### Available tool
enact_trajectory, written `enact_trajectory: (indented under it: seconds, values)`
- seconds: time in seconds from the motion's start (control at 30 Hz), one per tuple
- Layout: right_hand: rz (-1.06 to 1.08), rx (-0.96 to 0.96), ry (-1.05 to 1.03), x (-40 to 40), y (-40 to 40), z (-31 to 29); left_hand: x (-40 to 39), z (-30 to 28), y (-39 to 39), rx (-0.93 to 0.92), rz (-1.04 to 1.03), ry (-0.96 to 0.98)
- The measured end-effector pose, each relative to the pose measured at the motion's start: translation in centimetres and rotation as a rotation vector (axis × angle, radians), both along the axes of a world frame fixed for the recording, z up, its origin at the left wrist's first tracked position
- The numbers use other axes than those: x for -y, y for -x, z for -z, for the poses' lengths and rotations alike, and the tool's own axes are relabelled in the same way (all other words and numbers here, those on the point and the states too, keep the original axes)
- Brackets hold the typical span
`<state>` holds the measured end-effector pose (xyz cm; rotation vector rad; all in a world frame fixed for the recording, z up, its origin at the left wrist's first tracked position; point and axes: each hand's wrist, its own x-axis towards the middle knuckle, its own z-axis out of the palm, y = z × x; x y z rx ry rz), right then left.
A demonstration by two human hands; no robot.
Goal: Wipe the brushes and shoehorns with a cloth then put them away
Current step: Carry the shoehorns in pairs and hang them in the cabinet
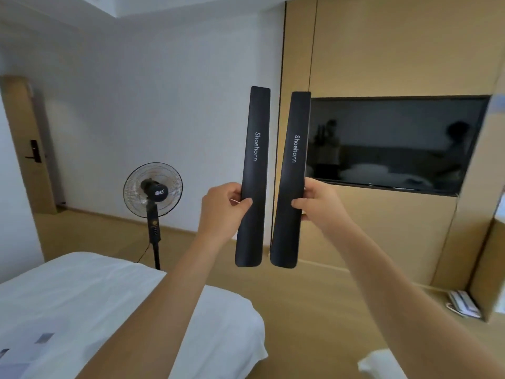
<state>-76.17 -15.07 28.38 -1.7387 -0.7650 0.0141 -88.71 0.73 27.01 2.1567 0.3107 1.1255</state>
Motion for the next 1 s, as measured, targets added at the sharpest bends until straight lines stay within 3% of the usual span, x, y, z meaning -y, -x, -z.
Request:
enact_trajectory:
  seconds: [0.53,1.0]
  values:
    - [0.254,0.03,-0.002,-1.9,-14.0,1.2,-5.1,1.1,-19.7,0.019,0.306,0.067]
    - [0.173,0.028,-0.063,-0.7,-37.2,1.9,-3.3,0.9,-41.7,0.02,0.282,0.034]
